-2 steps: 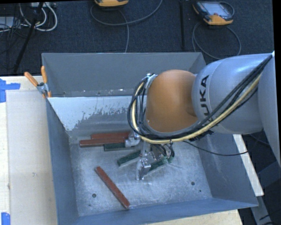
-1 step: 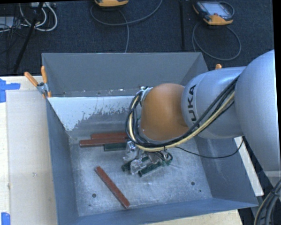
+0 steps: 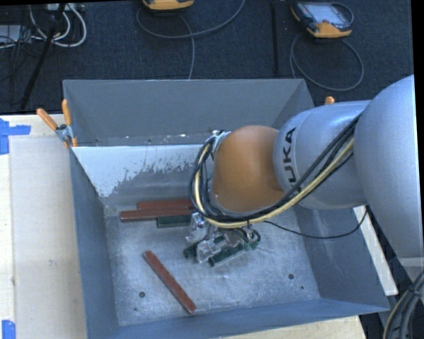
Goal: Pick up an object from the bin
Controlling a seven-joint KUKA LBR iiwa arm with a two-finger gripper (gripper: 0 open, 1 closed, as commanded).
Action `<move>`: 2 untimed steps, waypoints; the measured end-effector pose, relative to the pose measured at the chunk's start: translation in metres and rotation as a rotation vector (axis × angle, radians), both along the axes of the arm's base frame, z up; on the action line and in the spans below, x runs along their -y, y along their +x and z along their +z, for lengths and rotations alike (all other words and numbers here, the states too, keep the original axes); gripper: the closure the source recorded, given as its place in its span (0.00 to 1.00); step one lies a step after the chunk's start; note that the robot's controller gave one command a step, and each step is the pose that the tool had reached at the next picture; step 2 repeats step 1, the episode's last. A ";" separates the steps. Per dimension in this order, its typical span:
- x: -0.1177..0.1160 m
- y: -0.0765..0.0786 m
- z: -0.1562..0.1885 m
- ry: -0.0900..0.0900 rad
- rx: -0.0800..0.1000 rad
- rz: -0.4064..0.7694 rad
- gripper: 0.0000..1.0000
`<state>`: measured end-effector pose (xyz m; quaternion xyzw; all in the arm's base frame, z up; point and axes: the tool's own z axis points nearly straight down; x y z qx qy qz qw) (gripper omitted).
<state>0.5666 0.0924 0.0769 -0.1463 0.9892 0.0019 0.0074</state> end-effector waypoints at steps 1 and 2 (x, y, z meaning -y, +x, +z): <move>-0.003 -0.009 0.145 -0.007 -0.015 0.332 1.00; -0.003 -0.009 0.145 -0.007 -0.015 0.332 1.00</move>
Offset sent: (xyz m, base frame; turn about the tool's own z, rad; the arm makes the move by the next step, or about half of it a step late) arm 0.0000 0.0000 0.0000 0.0000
